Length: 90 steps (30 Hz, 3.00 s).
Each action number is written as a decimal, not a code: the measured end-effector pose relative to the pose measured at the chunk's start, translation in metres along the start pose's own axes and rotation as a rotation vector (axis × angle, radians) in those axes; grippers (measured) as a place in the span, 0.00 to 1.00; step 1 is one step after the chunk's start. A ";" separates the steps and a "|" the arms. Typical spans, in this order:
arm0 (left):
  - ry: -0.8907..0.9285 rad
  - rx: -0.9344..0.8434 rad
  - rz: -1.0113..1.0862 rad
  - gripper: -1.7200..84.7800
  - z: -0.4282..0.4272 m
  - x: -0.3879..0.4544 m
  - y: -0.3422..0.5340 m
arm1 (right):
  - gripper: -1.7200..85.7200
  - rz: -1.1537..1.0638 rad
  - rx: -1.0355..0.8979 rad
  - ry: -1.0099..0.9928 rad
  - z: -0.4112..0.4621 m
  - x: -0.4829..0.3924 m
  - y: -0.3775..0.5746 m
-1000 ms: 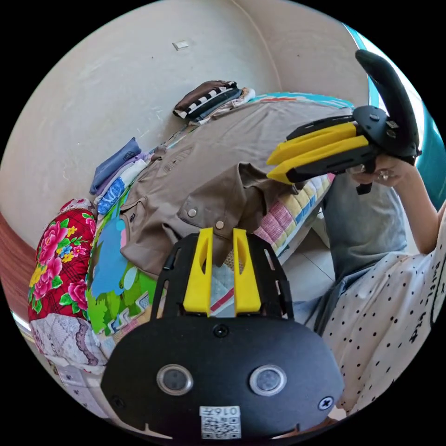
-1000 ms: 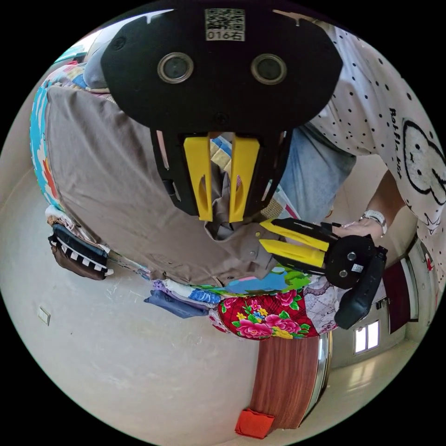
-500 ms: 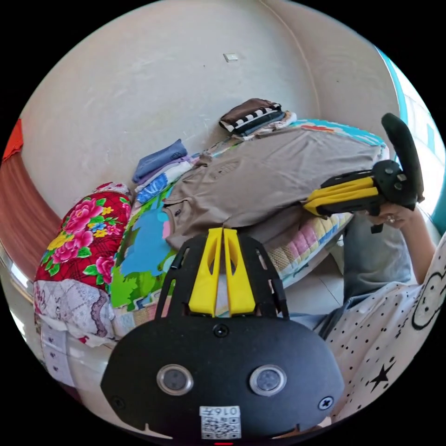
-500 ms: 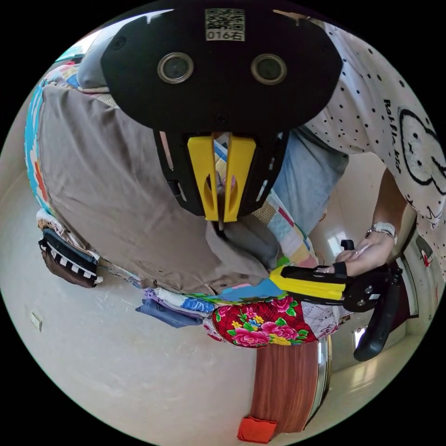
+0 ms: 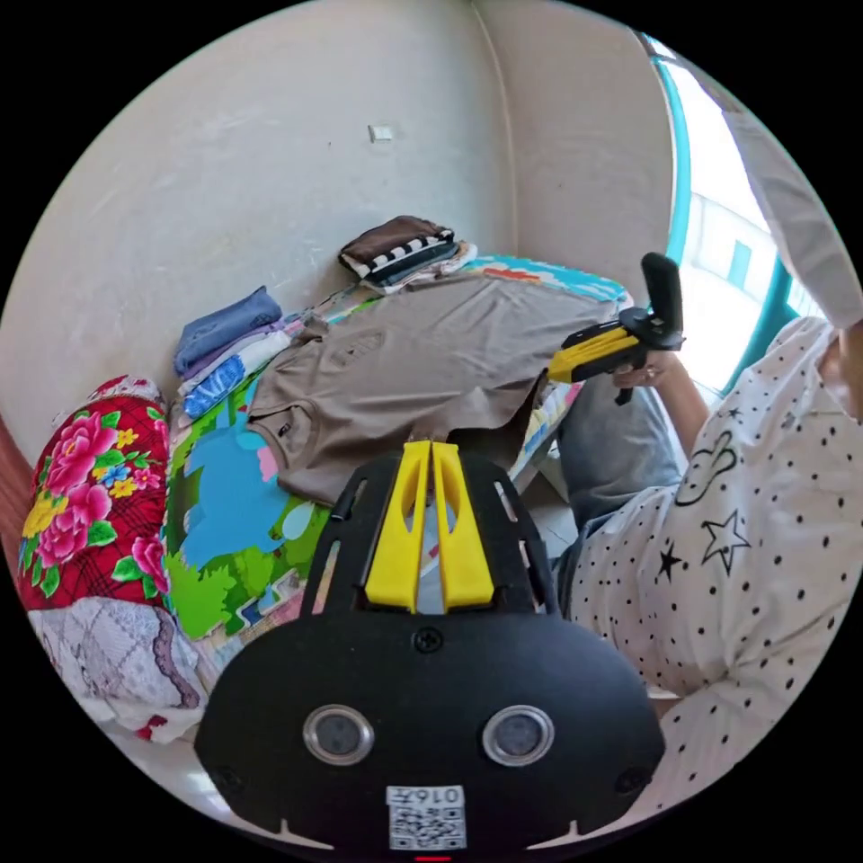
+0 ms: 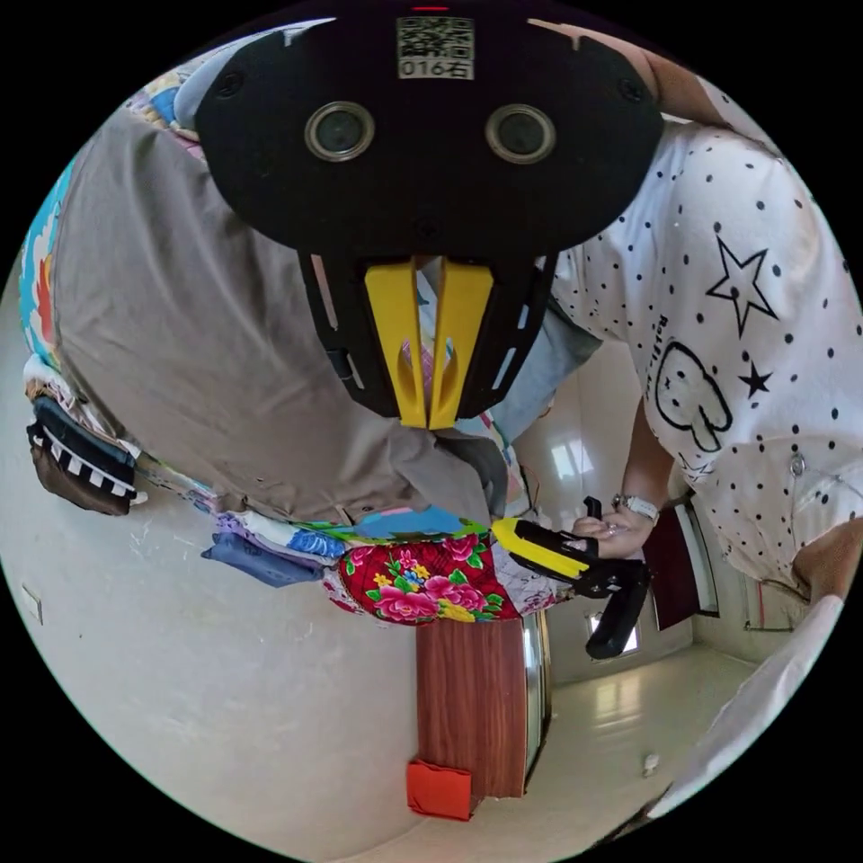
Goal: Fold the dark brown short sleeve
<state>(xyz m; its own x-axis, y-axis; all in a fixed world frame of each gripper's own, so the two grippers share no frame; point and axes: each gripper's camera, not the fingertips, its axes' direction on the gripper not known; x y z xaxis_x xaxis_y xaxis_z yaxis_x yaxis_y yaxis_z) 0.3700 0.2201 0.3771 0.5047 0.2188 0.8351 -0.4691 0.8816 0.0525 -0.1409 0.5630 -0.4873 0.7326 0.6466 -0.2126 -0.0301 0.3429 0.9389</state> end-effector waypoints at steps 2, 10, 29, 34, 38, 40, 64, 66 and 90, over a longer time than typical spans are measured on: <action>0.055 0.035 0.063 0.01 -0.002 -0.012 -0.013 | 0.02 0.067 0.054 -0.009 -0.009 0.021 0.002; 0.065 -0.003 -0.316 0.04 0.071 -0.124 -0.080 | 0.02 0.538 -0.033 0.219 0.014 0.114 -0.007; -0.276 -0.096 0.502 0.14 0.144 0.141 0.008 | 0.07 0.413 -0.031 0.238 0.011 0.097 0.027; -0.309 -0.080 0.473 0.09 0.143 0.128 0.012 | 0.07 0.410 -0.043 0.255 0.006 0.096 0.033; -0.296 -0.105 0.505 0.02 0.128 0.107 0.006 | 0.06 0.426 -0.033 0.251 0.003 0.099 0.038; -0.225 -0.097 0.505 0.02 0.108 0.088 -0.002 | 0.06 0.429 -0.033 0.252 0.002 0.100 0.039; 0.152 -0.053 -0.468 0.13 0.073 -0.218 0.083 | 0.11 0.212 -0.038 0.231 0.017 0.069 0.007; 0.158 -0.065 -0.469 0.13 0.073 -0.215 0.097 | 0.13 0.130 -0.039 0.228 0.030 0.057 -0.007; 0.045 0.022 -0.532 0.05 0.038 -0.262 0.123 | 0.04 0.689 -0.079 0.354 0.044 0.178 -0.040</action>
<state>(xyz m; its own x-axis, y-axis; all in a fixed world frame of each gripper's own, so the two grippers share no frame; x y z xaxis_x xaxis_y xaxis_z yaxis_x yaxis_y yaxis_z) 0.1525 0.2551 0.1854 0.7073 -0.2378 0.6657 -0.1548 0.8668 0.4741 0.0212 0.6345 -0.5504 0.2702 0.9060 0.3258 -0.4581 -0.1767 0.8712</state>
